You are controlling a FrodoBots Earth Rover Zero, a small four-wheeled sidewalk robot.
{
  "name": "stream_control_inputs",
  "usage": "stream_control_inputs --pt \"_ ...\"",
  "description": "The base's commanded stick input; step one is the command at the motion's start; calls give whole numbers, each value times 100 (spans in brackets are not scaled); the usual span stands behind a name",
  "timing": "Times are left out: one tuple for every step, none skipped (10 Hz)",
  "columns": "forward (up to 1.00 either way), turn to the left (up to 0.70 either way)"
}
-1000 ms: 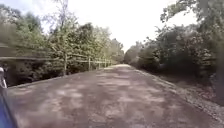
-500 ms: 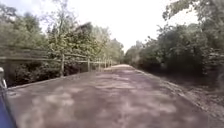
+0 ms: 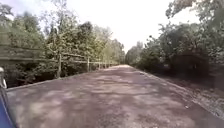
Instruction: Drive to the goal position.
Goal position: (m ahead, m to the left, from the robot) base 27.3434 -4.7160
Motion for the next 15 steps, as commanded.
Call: stream_control_inputs --pt "70 -28" --pt "70 -26" --pt "70 -11" --pt "70 -6" --pt "70 -1" --pt "70 0" --pt "70 0" --pt "70 0" --pt "70 0" --pt "70 0" --pt "70 0" --pt "70 0" --pt "70 0" --pt "70 0" --pt "70 0"
